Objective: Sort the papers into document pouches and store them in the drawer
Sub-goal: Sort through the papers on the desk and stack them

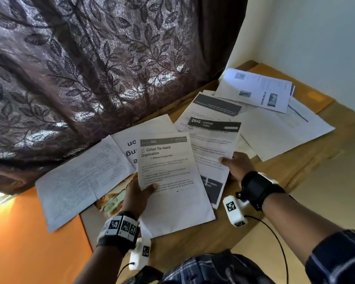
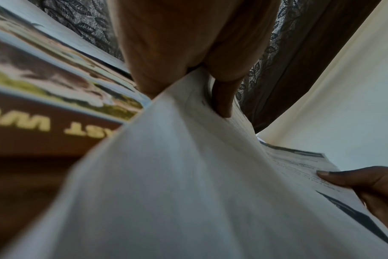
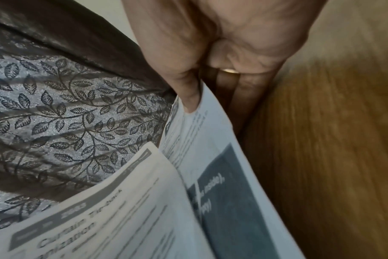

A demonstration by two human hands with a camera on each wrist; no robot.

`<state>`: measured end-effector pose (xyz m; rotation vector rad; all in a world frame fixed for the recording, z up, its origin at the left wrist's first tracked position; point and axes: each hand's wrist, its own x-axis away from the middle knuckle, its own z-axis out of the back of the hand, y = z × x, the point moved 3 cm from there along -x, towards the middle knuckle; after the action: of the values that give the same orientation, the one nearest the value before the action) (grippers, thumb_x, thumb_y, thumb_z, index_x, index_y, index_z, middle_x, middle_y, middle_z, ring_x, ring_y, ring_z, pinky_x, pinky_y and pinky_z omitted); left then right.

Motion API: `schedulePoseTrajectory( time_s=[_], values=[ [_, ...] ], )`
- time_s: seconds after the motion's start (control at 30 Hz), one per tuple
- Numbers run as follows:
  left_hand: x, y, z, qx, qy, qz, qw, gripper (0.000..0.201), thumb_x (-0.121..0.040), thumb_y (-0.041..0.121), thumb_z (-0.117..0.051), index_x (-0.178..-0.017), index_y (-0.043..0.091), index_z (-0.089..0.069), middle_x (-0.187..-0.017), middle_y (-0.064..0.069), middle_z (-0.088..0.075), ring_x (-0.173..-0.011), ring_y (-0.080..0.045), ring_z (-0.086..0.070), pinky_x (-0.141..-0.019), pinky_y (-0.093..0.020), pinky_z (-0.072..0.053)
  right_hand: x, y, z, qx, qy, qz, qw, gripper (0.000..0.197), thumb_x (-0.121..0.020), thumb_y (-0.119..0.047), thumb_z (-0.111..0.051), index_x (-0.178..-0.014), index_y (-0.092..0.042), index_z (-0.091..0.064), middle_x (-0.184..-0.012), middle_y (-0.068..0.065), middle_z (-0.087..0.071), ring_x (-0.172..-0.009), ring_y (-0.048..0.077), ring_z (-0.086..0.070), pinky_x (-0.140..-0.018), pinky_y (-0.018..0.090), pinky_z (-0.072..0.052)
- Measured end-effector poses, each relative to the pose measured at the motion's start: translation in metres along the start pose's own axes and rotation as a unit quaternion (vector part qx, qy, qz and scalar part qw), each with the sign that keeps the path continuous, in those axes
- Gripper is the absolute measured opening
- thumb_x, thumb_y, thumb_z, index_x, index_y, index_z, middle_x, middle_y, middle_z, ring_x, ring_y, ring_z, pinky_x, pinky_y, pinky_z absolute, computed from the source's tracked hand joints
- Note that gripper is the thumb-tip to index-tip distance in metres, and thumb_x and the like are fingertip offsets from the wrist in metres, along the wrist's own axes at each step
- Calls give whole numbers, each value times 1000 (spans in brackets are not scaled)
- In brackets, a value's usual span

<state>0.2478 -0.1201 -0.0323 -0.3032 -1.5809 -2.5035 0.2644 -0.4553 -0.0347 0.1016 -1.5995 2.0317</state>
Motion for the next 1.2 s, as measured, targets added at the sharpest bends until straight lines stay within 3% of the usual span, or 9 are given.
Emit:
schedulePoseTrajectory(
  time_s=[0.13, 0.27, 0.5, 0.57, 0.67, 0.77, 0.87, 1.07, 1.2],
  values=[
    [0, -1, 0, 11, 3, 1, 1000, 22, -88, 18, -74, -97, 37, -66, -101, 10, -73, -97, -20, -70, -88, -46, -57, -9, -18, 16, 109, 65, 88, 988, 23, -91, -22, -64, -109, -9, -73, -107, 8, -73, -97, 29, -67, -82, 35, -52],
    [-1, -5, 0, 41, 9, 24, 999, 22, -88, 15, -74, -95, 34, -67, -100, 7, -75, -96, -22, -71, -89, -49, -57, -11, -18, 17, 53, 78, 105, 990, 20, -91, -17, -62, -107, -13, -74, -107, 7, -74, -96, 28, -69, -88, 46, -56],
    [0, -11, 1, 97, 5, 43, 994, 22, -93, 12, -67, -104, 31, -66, -106, 4, -75, -100, -24, -71, -91, -49, -57, -12, -28, 29, -4, 97, 155, 983, 20, -91, -20, -59, -103, -10, -72, -102, 9, -73, -97, 30, -68, -89, 52, -55],
    [-2, -11, 1, 106, 7, 49, 993, 22, -94, 11, -66, -105, 30, -67, -105, 4, -76, -99, -24, -71, -91, -49, -57, -11, -42, 37, -14, 111, 173, 979, 19, -92, -20, -59, -102, -8, -70, -100, 10, -72, -95, 30, -68, -86, 46, -57],
    [-2, -10, 0, 109, 5, 53, 993, 22, -95, 10, -64, -102, 31, -67, -105, 7, -75, -99, -22, -71, -89, -45, -57, -6, -68, 53, -14, 128, 226, 966, 14, -97, -11, -57, -102, -5, -69, -97, 11, -69, -83, 15, -65, -71, 21, -52],
    [-2, -10, 1, 103, 2, 49, 994, 21, -95, 13, -65, -102, 32, -66, -105, 8, -75, -99, -20, -71, -90, -44, -57, 4, -90, 65, -69, 134, 266, 952, 11, -96, -12, -60, -99, -11, -71, -92, 8, -69, -70, 0, -61, -71, 23, -50],
    [-6, -14, 2, 102, 1, 51, 994, 21, -95, 12, -64, -107, 29, -67, -107, 6, -75, -101, -19, -70, -91, -42, -56, 13, -99, 62, -148, 93, 246, 953, 10, -94, -12, -63, -98, -10, -71, -89, 5, -69, -79, 14, -64, -76, 31, -54],
    [-8, -15, 0, 115, -1, 46, 992, 20, -102, 24, -53, -117, 22, -66, -112, 3, -73, -104, -19, -69, -85, -33, -54, 22, -92, 27, -222, -4, 177, 959, 13, -94, -9, -62, -93, -11, -74, -91, 4, -76, -85, 21, -71, -79, 35, -59],
    [-9, -13, 1, 161, 0, 51, 986, 32, -105, 33, -44, -115, 13, -67, -108, -7, -75, -101, -27, -72, -90, -47, -57, 13, -50, -11, -175, -57, 118, 976, 13, -93, -6, -63, -93, -10, -76, -92, 3, -77, -90, 23, -71, -89, 40, -54]
  ],
)
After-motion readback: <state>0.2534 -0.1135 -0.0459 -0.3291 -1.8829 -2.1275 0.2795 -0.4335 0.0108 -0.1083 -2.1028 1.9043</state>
